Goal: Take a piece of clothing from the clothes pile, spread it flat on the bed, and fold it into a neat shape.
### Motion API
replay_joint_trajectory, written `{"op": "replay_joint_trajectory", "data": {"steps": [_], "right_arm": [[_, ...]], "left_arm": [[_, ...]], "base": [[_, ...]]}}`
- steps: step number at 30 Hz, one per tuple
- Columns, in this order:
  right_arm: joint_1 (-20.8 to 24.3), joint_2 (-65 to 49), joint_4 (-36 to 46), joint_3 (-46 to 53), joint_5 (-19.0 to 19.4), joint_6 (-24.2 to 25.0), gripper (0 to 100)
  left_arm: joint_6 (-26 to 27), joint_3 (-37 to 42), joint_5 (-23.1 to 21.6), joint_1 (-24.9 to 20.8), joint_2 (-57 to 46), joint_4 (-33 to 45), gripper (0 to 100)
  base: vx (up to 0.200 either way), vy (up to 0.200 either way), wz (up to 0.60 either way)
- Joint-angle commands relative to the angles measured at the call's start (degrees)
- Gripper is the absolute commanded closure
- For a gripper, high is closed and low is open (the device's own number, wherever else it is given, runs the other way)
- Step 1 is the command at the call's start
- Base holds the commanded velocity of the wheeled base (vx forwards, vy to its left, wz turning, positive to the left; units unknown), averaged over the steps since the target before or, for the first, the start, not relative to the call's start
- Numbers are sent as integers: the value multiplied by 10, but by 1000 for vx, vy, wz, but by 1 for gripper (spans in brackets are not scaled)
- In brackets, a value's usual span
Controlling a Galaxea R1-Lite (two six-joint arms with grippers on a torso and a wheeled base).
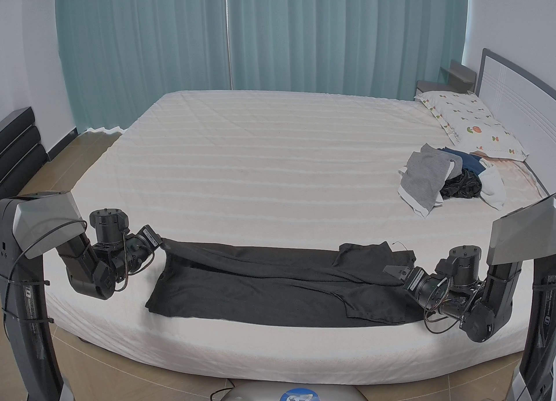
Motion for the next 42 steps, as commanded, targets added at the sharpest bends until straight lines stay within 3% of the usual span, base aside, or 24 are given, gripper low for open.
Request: {"op": "replay_joint_trajectory", "data": {"steps": [1, 6, 11, 21, 22, 32, 37, 42], "right_arm": [[5, 21, 15, -21, -1, 3, 0], [5, 22, 57, -51, -9, 3, 0], [5, 33, 138, -124, -42, 4, 0], [5, 62, 149, -161, -57, 4, 0], [5, 64, 149, -166, -60, 4, 100], [-3, 60, 153, -177, -71, 3, 100], [-14, 50, 139, -189, -72, 6, 100], [-27, 53, 65, -217, -107, 44, 100]], "left_arm": [[-1, -2, 0, 3, -1, 0, 100], [-2, -3, 1, 3, -1, 0, 100], [-2, -3, 1, 3, -1, -1, 100], [-1, -4, 2, 4, 0, -1, 100], [-1, -4, 2, 4, 0, -1, 100], [-1, -4, 5, 3, -1, -1, 100], [-4, -16, 28, 3, 0, 0, 100], [-80, -57, 72, -1, -1, -8, 100]], "base": [[0, 0, 0], [0, 0, 0], [0, 0, 0], [0, 0, 0], [0, 0, 0], [0, 0, 0], [0, 0, 0], [0, 0, 0]]}}
